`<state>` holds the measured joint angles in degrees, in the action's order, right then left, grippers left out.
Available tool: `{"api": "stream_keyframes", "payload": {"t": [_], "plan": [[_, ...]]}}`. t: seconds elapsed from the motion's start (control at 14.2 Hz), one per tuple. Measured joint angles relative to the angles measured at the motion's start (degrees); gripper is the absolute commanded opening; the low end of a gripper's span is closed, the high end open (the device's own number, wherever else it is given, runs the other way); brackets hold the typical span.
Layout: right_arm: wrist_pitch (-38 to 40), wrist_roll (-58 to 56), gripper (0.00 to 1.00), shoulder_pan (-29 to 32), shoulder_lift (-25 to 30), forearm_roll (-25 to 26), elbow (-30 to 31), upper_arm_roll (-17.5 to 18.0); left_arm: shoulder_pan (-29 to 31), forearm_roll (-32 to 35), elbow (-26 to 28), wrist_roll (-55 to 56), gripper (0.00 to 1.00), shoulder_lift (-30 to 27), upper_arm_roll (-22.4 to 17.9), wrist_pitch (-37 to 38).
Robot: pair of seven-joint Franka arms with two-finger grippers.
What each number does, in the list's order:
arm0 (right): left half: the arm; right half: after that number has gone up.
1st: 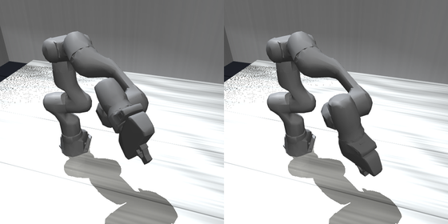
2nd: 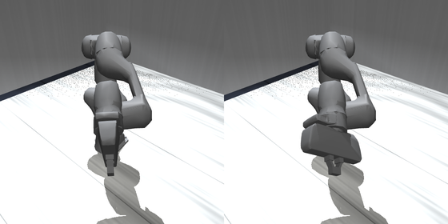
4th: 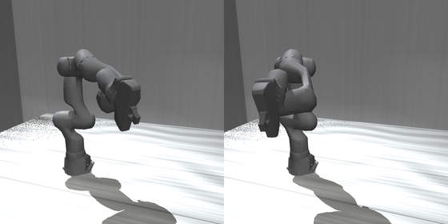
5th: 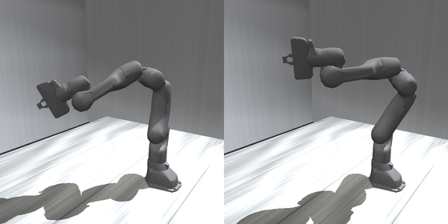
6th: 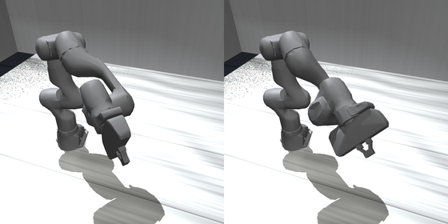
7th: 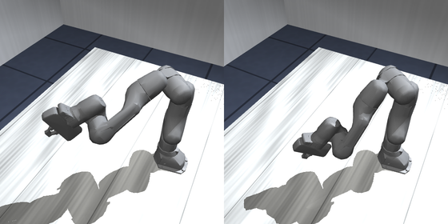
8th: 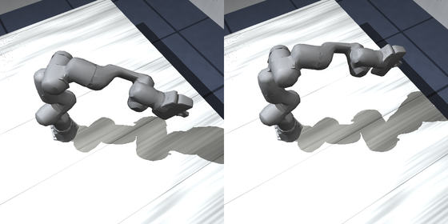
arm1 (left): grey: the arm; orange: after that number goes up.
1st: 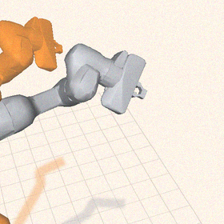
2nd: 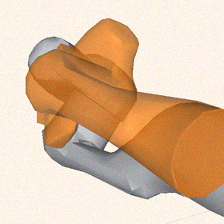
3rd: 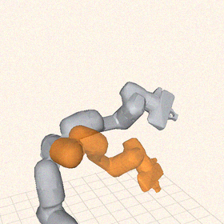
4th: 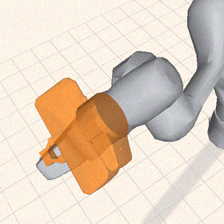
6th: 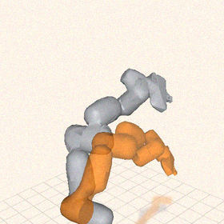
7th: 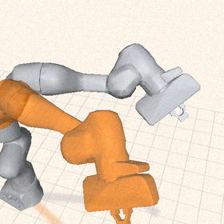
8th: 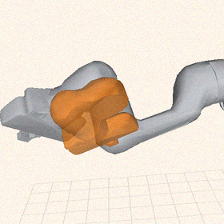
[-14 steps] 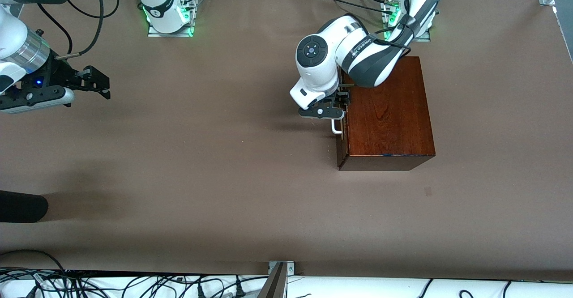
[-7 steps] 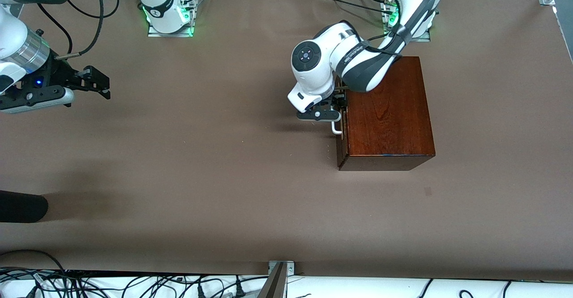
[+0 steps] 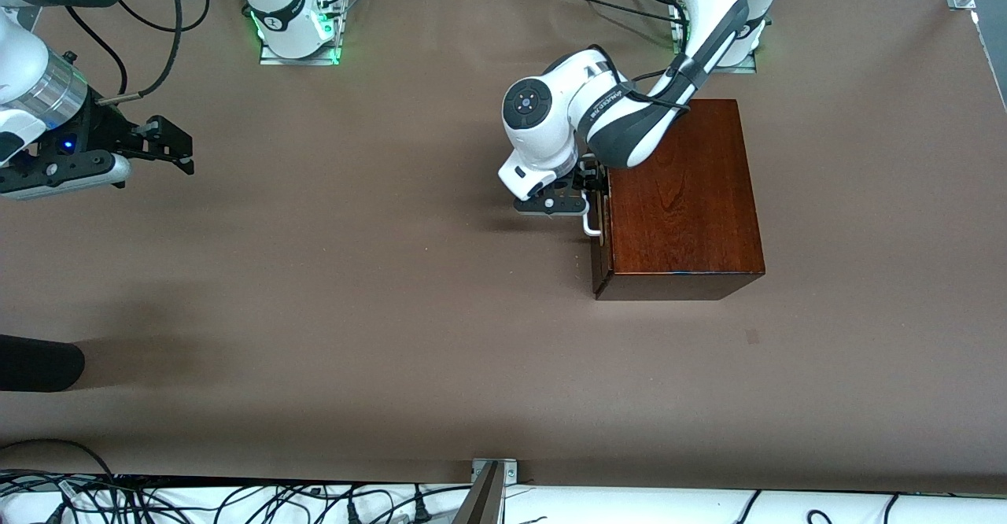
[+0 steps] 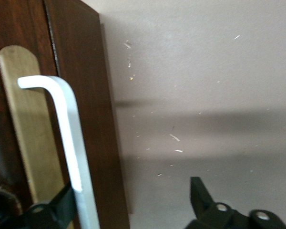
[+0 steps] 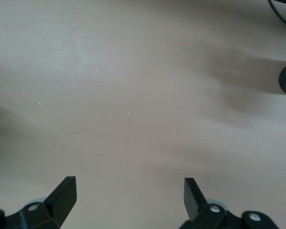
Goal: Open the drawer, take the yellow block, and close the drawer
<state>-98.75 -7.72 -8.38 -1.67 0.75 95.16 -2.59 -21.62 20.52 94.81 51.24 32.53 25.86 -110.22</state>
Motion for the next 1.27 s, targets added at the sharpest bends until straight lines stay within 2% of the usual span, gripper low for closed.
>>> {"api": "stream_keyframes", "payload": {"t": [0.63, 1.05, 1.27], "plan": [[0.00, 0.00, 1.00, 0.00, 0.00, 0.00, 0.00, 0.00, -3.50, 0.01, -0.58, 2.58, 1.00, 0.66, 0.03, -11.14], [0.00, 0.00, 1.00, 0.00, -0.12, 0.00, 0.00, 0.00, -4.85, 0.01, -3.32, 4.56, 1.00, 1.83, 0.02, -11.03], [0.00, 0.00, 1.00, 0.01, -0.17, 0.00, 0.00, -0.01, -4.73, 0.00, -6.20, 4.56, 1.00, 0.94, 0.01, -5.35]]}}
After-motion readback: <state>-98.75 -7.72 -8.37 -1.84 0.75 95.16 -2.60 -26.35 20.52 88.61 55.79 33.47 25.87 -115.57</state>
